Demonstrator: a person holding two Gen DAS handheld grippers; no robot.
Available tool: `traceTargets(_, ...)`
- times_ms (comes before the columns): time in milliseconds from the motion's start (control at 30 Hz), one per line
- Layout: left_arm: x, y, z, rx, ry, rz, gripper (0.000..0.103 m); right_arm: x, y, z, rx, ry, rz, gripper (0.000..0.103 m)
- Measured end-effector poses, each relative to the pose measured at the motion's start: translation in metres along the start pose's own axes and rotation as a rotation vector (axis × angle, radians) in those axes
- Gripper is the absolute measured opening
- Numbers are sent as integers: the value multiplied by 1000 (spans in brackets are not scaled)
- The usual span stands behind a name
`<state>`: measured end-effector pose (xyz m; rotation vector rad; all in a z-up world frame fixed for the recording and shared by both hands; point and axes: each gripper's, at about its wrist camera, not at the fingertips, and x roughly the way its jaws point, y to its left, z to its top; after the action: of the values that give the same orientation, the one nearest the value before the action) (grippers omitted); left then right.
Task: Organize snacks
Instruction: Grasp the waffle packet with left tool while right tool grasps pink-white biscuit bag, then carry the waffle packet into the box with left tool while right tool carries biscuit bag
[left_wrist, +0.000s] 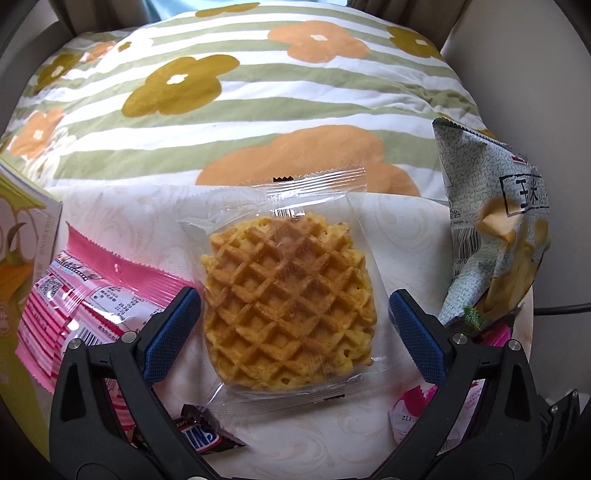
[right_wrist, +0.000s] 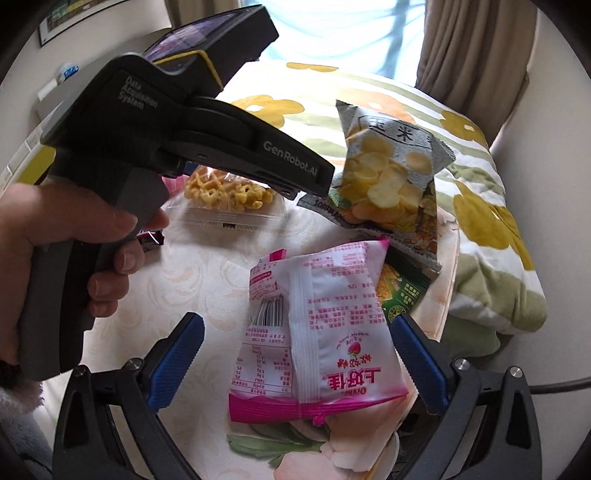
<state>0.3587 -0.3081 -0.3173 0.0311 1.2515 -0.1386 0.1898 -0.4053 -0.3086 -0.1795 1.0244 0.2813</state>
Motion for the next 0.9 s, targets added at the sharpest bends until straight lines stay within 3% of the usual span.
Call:
traceTargets(100,-1,-2,1,25,-8,2,91,4,1,0,-8,8,-2,101)
traceTargets(367,-6,-2,-1,67,-29,-12,82,14,0,1,-6,27,-3,99)
traceTargets(633,-10,1,-4,88,-34,-26,78,19,4,1,-48,45,-34,77)
traceTargets(900,-14,9,-9,67,-38,-45,78,12,0,-1,-6,37,-36,56)
